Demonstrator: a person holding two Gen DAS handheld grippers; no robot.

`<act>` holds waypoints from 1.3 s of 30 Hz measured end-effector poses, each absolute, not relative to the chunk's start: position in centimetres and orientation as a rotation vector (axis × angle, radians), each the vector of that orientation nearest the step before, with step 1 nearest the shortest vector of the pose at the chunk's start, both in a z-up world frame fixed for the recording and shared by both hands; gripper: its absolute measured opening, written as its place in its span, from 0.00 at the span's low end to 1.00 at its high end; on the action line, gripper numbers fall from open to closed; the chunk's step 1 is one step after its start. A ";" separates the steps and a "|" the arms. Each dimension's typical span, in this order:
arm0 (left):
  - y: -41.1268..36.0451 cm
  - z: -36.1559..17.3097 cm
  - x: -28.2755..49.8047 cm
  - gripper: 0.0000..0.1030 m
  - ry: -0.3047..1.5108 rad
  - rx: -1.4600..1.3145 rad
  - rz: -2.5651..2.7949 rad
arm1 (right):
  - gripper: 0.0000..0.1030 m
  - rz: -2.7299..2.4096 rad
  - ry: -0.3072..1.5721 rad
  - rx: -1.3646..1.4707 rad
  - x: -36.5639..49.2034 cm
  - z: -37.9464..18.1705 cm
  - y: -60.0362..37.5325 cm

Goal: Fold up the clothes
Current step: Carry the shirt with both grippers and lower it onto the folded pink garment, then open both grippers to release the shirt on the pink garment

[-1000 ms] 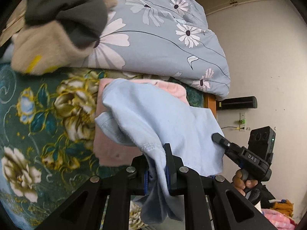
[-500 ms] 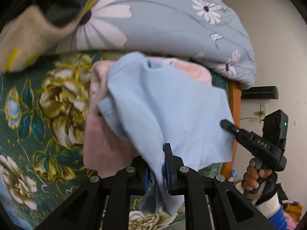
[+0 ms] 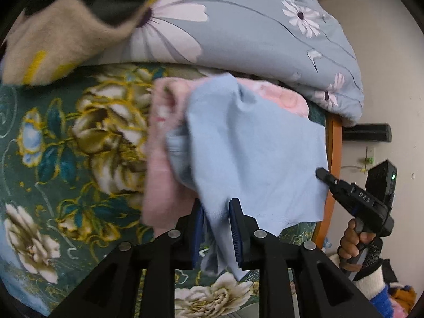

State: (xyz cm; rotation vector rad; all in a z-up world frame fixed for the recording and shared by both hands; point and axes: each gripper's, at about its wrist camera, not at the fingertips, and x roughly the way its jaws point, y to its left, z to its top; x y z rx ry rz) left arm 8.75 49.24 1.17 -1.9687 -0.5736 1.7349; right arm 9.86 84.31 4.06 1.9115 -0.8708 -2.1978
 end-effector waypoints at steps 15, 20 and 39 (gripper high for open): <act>54.0 7.4 8.2 0.35 -0.289 -1.767 1.915 | 0.09 -2.359 -0.713 1.832 12.7 9.0 82.5; 57.4 6.0 11.2 0.35 -0.024 -1.756 1.950 | 0.09 -2.291 -0.632 1.836 14.1 7.8 78.6; 53.5 1.0 11.8 0.58 -0.049 -2.006 1.926 | 0.09 -2.397 -0.761 2.026 16.0 3.6 78.6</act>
